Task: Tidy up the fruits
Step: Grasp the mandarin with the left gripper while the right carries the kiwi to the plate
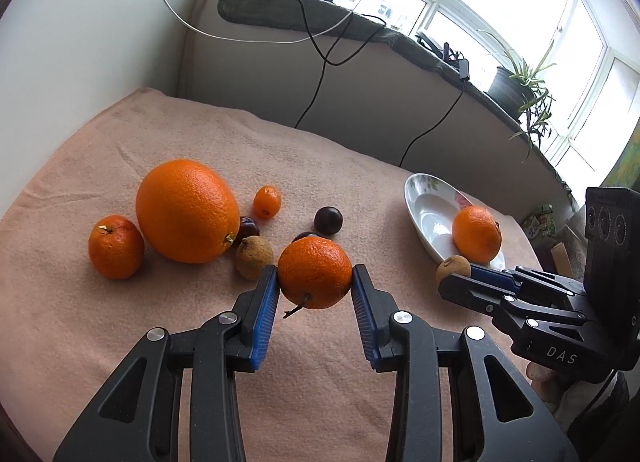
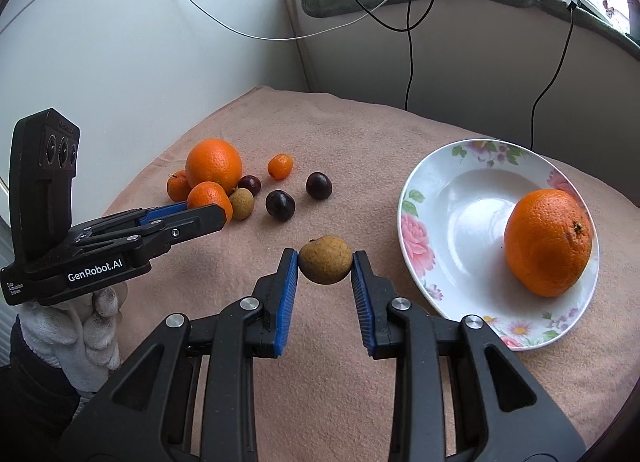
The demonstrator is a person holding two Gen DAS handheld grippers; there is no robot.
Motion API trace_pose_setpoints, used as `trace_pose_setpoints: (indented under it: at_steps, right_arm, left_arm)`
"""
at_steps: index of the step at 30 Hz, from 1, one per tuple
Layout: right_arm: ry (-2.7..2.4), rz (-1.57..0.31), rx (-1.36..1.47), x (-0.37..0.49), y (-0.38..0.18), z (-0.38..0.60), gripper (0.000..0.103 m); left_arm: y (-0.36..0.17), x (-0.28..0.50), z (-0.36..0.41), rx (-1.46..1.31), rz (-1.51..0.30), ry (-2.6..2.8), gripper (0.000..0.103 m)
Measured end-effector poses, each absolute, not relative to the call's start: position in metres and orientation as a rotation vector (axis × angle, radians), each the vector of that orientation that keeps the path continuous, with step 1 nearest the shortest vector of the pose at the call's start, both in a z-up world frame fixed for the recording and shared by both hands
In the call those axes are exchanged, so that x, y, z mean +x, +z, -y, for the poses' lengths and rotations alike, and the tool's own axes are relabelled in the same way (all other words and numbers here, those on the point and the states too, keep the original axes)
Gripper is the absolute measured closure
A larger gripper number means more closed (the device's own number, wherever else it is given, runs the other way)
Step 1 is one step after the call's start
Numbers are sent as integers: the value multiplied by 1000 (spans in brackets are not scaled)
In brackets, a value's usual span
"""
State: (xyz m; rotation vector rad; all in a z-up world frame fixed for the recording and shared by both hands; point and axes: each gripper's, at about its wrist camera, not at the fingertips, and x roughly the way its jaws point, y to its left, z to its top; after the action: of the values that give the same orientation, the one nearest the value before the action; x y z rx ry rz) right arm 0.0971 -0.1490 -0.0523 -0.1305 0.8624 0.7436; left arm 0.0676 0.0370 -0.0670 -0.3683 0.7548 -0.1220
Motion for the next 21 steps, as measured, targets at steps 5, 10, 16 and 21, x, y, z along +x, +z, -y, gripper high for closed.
trace_pose_setpoints:
  at_steps: [5, 10, 16, 21]
  right_arm:
    - [717, -844, -112, 94, -47, 167, 74]
    - [681, -834, -97, 95, -43, 185, 74]
    - [631, -833, -73, 100, -45, 207, 74]
    - [602, -841, -63, 104, -48, 219, 74]
  left_arm:
    - [-61, 72, -22, -363, -745, -156, 68]
    - [-57, 79, -6, -350, -743, -196, 68]
    - [-53, 88, 17, -327, -745, -246, 68]
    - [-53, 96, 34, -310, -755, -283, 68]
